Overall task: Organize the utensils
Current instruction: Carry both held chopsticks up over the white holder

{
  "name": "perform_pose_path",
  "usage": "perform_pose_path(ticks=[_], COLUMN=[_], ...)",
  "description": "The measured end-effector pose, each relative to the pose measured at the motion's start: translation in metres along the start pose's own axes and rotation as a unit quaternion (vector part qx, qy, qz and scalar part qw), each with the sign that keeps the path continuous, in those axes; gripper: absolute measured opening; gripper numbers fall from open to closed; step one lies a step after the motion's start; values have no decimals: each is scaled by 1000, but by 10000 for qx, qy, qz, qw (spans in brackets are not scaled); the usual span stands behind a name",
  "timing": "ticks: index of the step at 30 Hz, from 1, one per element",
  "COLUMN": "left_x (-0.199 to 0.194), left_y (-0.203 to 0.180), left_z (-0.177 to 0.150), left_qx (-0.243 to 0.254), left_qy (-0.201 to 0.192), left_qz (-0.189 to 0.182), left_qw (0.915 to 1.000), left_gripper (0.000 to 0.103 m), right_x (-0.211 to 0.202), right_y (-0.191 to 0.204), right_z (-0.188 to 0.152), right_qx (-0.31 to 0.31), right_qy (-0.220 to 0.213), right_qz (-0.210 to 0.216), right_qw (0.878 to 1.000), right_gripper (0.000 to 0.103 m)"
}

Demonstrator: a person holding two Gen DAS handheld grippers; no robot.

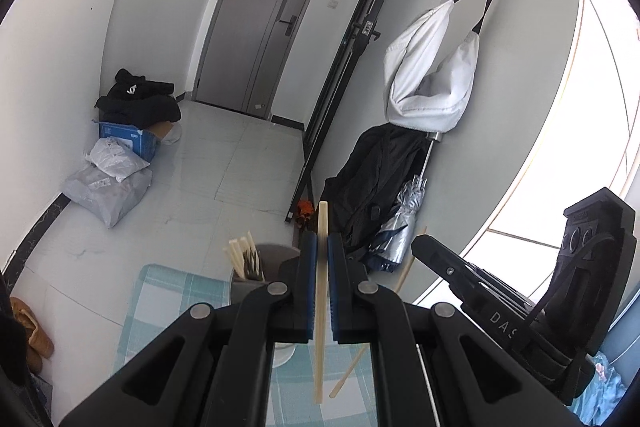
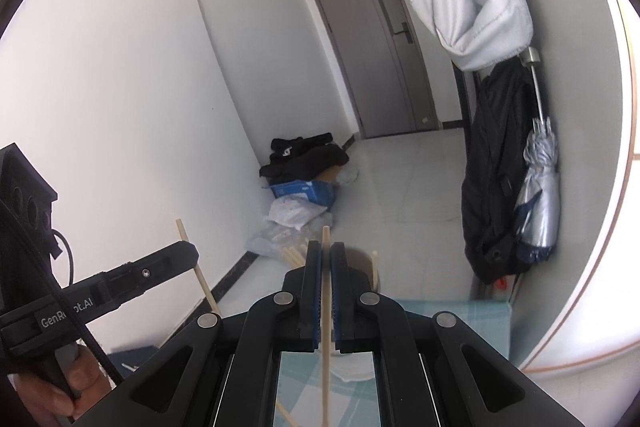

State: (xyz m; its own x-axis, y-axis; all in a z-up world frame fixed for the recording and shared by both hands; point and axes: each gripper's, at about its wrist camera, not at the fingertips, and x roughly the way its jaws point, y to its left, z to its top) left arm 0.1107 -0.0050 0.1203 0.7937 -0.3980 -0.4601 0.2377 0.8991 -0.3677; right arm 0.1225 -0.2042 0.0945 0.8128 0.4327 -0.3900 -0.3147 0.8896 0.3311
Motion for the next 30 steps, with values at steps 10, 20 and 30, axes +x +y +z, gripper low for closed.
perform_pose_path(ticks=[10, 20, 30], left_x=[29, 77, 99], left_y=[15, 42, 68], left_z=[45, 47, 40], left_qx=[-166, -387, -526], left_qy=[-313, -449, -573], left_qz=[-28, 262, 112], left_qw=[9994, 9979, 9969], left_gripper=[2, 2, 2], right_x=[28, 80, 122], right_y=[1, -7, -20], right_z=[65, 80, 72], right_qx=[-282, -326, -214], right_qy=[-447, -386, -367], right_qz=[8, -321, -420], right_qw=[9986, 9982, 9982], right_gripper=[4, 4, 4])
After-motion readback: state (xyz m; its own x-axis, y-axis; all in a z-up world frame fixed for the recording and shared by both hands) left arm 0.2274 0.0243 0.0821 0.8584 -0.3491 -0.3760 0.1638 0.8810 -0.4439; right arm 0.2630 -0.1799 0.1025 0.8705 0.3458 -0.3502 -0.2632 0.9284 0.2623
